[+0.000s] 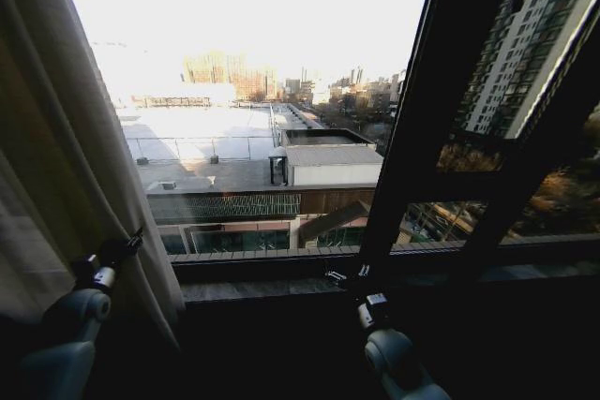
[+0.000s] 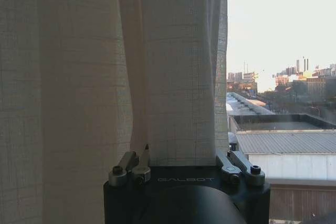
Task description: Open the curtains by pulling them apart, changing their state from closed to fully open.
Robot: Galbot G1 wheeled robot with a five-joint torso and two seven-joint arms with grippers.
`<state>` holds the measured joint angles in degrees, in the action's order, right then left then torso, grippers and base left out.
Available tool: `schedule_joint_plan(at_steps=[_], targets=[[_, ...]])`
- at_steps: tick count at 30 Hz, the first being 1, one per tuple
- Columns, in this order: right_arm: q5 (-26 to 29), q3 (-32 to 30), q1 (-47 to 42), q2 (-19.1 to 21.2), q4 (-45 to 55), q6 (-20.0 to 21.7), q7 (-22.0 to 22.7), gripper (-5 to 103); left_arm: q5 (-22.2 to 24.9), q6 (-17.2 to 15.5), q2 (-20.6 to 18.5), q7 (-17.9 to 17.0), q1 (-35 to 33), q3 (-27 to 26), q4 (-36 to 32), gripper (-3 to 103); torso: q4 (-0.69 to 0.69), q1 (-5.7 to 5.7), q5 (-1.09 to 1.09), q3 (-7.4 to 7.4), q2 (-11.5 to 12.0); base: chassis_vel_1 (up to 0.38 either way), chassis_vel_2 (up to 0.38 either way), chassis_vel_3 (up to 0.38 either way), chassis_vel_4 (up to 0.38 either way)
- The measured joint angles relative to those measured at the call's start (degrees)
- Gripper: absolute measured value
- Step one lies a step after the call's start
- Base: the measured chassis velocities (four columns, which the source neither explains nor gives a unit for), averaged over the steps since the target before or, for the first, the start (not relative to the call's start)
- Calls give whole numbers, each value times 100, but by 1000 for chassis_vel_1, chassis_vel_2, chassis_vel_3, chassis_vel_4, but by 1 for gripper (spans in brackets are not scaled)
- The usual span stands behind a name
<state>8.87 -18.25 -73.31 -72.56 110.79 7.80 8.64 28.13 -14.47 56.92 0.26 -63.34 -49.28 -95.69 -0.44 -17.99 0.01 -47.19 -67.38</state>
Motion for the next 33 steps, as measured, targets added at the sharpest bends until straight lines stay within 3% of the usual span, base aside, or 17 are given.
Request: schedule_joint_plan(at_steps=[3,6,8,10,11,13,14,17,18,19,21,22,23,27,30,31,33], targets=[[-1,1,10,0,5,0,2,100,2,1,-13,1,9,-24,1,24,0,0,0,0,0,0,0,0,0],[-2,0,7,-5,21,0,3,100,3,2,-18,7,9,-44,1,14,0,0,0,0,0,0,0,0,0],[-2,0,4,-5,26,0,3,100,4,2,-18,7,9,-48,1,14,0,0,0,0,0,0,0,0,0],[-2,-2,-5,-5,39,1,3,100,4,-61,-11,-159,48,-54,14,3,0,0,0,0,0,0,0,0,0],[-2,-6,-14,-5,41,0,3,100,57,-235,21,-619,142,-67,42,2,-1,0,0,0,0,0,0,0,0],[-2,-7,-17,-2,41,0,3,100,78,-301,34,-818,190,-83,69,2,-1,0,0,0,0,0,0,0,0],[-1,-9,-25,6,41,-4,1,100,63,-427,61,-1298,333,-148,181,0,-1,0,0,0,0,0,0,0,0],[0,-7,-24,17,41,-32,-8,100,-238,-574,77,-2169,717,-363,581,0,-1,0,0,0,0,0,0,0,0],[0,-7,-24,17,41,-32,-8,100,-238,-574,77,-2169,717,-363,581,0,-1,0,0,0,0,0,0,0,0],[1,2,-15,17,41,-38,-14,100,-368,-574,66,-2520,914,-483,833,0,-2,0,0,0,0,0,0,0,0],[2,6,-10,17,40,-40,-16,100,-387,-573,60,-2595,955,-510,891,0,-2,0,0,0,0,0,0,0,0],[4,27,8,12,35,-46,-30,100,-456,-552,-6,-3133,1234,-729,1307,0,-1,0,1,1,0,0,0,0,0],[11,46,32,7,7,-65,-55,100,-736,-386,-260,-3832,1698,-1388,2221,0,-2,0,2,0,0,0,0,0,0],[19,46,35,9,-26,-94,-71,100,-1035,-277,-548,-4023,1879,-1826,2780,0,3,0,1,1,0,0,0,0,0],[21,49,40,10,-35,-102,-77,100,-1092,-323,-622,-4008,1783,-1931,2787,0,4,0,0,1,-1,0,0,0,0],[22,54,46,10,-38,-103,-79,100,-1093,-409,-595,-3859,1600,-1915,2585,-2,5,0,-2,0,0,0,0,0,0],[23,72,75,9,-46,-103,-80,100,-1090,-594,-387,-3362,1107,-1755,1870,7,1,0,-2,1,-1,0,0,0,0]])
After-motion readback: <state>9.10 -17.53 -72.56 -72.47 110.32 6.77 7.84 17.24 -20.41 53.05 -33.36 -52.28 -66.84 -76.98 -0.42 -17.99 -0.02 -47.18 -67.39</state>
